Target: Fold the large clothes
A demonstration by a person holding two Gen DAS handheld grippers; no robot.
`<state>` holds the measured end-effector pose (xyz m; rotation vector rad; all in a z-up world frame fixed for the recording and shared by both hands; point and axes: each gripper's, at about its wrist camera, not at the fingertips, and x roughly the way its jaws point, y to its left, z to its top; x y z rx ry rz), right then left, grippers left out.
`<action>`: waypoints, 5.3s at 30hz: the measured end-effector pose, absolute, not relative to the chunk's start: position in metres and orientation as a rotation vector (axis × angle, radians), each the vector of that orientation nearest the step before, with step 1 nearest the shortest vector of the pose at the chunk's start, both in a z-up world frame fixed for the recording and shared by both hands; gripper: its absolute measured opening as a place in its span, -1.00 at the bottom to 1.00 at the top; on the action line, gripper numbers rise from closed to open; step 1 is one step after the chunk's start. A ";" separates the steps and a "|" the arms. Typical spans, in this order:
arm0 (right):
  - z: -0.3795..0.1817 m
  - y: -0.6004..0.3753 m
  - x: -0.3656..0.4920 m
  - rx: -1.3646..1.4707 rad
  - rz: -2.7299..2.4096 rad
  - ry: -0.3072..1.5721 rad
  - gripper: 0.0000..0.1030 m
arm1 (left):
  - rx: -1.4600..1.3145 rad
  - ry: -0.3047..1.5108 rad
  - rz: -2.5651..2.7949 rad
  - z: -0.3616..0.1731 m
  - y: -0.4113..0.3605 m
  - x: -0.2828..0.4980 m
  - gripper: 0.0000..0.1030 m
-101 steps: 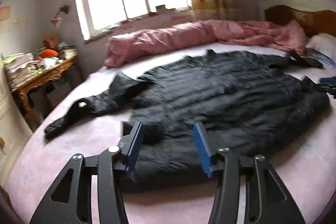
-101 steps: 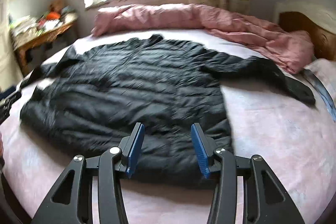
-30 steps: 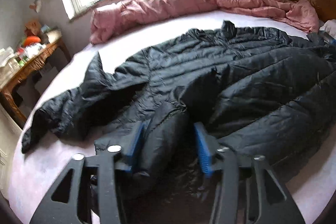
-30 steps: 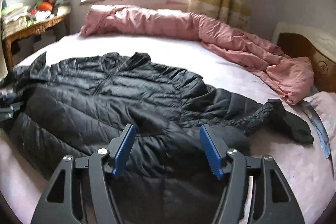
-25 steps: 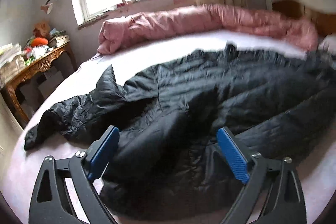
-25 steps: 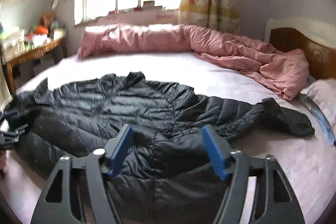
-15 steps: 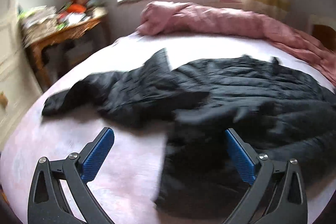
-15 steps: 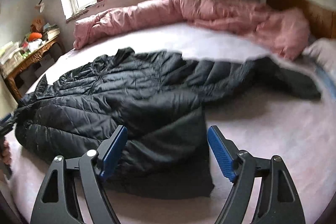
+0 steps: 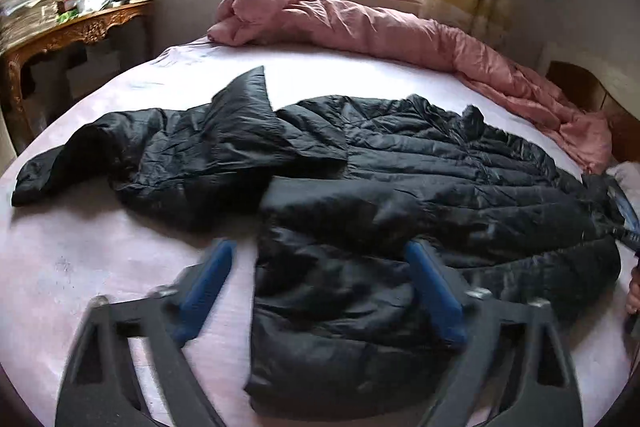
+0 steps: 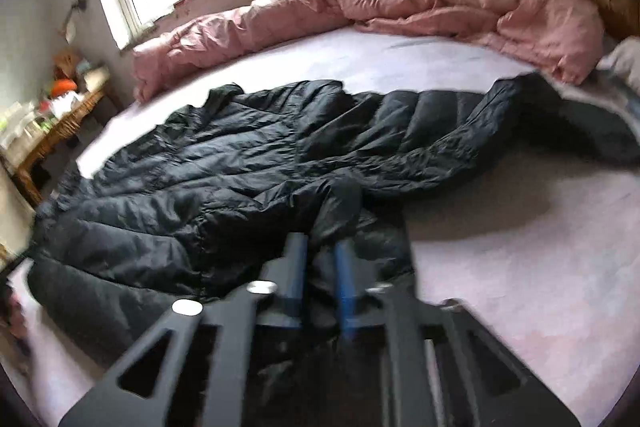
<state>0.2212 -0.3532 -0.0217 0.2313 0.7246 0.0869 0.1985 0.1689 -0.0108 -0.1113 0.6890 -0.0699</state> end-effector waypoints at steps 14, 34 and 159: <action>-0.028 -0.343 0.228 0.184 -0.030 0.715 -0.92 | 0.028 0.782 0.065 -0.043 0.147 0.224 -0.94; 0.038 -0.320 0.169 0.155 -0.017 0.423 0.43 | 0.062 0.399 -0.027 0.026 0.110 0.154 0.75; -0.011 -0.082 0.369 0.160 0.223 0.660 -0.93 | -0.107 0.527 0.053 -0.028 0.116 0.194 0.92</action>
